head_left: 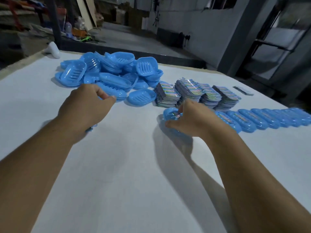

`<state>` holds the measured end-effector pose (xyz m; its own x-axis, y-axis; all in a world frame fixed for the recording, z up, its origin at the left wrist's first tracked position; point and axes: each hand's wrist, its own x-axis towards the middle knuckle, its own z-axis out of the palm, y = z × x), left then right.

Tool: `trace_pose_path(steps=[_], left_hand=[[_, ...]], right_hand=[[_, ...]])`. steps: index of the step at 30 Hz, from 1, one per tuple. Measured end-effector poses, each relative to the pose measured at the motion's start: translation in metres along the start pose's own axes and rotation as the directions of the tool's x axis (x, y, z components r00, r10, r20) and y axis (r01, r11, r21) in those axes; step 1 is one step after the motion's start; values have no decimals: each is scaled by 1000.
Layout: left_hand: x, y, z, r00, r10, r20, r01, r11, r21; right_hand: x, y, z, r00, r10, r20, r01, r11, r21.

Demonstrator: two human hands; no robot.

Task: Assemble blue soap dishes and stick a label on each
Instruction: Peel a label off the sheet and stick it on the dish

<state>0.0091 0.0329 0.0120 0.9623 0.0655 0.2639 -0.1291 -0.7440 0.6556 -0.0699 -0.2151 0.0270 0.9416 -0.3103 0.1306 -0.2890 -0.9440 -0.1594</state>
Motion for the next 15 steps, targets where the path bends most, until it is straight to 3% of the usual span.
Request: trace_pose_path(steps=[4, 15], left_hand=[[1, -3, 1, 1000, 6, 2, -6, 1000, -12], [11, -16, 11, 999, 43, -25, -42, 999, 28]], right_hand=[[-5, 16, -2, 996, 72, 45, -73, 997, 18], [-6, 39, -3, 977, 212, -29, -209, 974, 85]])
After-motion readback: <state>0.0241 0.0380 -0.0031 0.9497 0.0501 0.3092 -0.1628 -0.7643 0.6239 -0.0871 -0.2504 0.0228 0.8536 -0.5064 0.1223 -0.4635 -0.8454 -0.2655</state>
